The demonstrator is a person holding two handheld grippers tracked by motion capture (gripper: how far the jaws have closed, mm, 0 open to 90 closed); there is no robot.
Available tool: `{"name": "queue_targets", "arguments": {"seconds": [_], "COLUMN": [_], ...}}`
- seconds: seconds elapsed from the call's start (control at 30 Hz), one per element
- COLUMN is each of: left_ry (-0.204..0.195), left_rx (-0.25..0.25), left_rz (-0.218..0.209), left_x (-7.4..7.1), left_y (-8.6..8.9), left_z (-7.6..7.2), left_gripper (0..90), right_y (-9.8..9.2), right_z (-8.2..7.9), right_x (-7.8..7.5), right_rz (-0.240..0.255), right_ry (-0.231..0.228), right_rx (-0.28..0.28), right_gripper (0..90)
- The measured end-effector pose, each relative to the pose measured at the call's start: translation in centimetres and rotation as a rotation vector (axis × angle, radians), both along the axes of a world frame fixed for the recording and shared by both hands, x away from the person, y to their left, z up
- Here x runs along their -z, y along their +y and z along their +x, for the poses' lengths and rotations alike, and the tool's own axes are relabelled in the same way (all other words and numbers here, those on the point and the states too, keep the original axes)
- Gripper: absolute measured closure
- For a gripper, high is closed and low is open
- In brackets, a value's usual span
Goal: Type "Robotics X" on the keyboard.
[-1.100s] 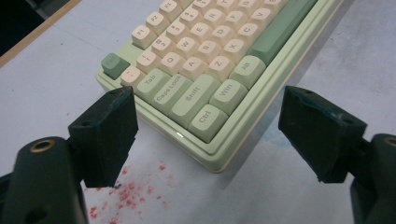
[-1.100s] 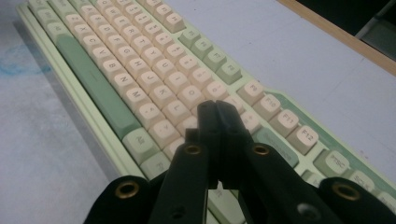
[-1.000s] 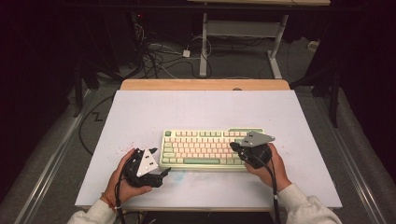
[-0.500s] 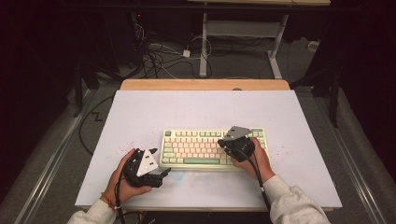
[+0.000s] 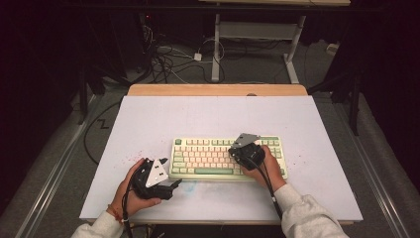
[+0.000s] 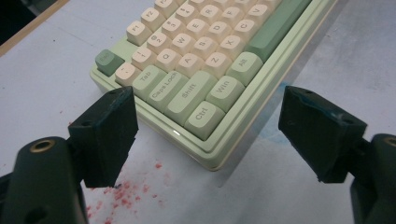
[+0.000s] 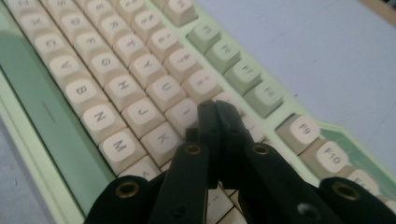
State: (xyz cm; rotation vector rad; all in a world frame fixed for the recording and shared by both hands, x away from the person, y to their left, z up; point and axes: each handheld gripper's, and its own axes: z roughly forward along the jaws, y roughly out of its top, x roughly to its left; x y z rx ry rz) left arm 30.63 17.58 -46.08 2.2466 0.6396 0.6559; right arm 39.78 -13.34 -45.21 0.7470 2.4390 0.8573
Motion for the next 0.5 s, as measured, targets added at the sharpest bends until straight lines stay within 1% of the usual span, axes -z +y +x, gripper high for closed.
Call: {"name": "queue_targets", "arguments": {"seconds": [0.07,0.1,0.17,0.33,0.43,0.5], "left_ry": [0.001,0.002,0.002,0.002,0.005,0.004], "left_rx": [0.003,0.002,0.002,0.003,0.003,0.002], "left_rz": [0.000,-0.002,-0.002,0.002,0.004,0.008], "left_x": [0.0,0.0,0.0,0.0,0.0,0.0], "left_y": [0.0,0.0,0.0,0.0,-0.1,-0.1], "left_z": [0.0,0.0,0.0,0.0,0.0,0.0], "left_gripper": [18.7,18.7,18.7,18.7,18.7,18.7], "right_y": [0.1,0.0,-0.1,-0.5,-1.1,-1.4], "right_z": [-0.1,-0.1,-0.3,-1.2,-1.6,-1.9], "right_x": [-0.1,-0.1,-0.4,-1.1,-1.6,-1.9], "right_rz": [-0.005,0.001,0.031,0.074,0.117,0.130], "right_ry": [0.000,0.000,-0.010,-0.038,-0.057,-0.073], "right_rx": [-0.005,-0.003,-0.006,-0.021,-0.025,-0.024], "right_gripper": [90.0,90.0,90.0,89.2,85.3,80.1]}}
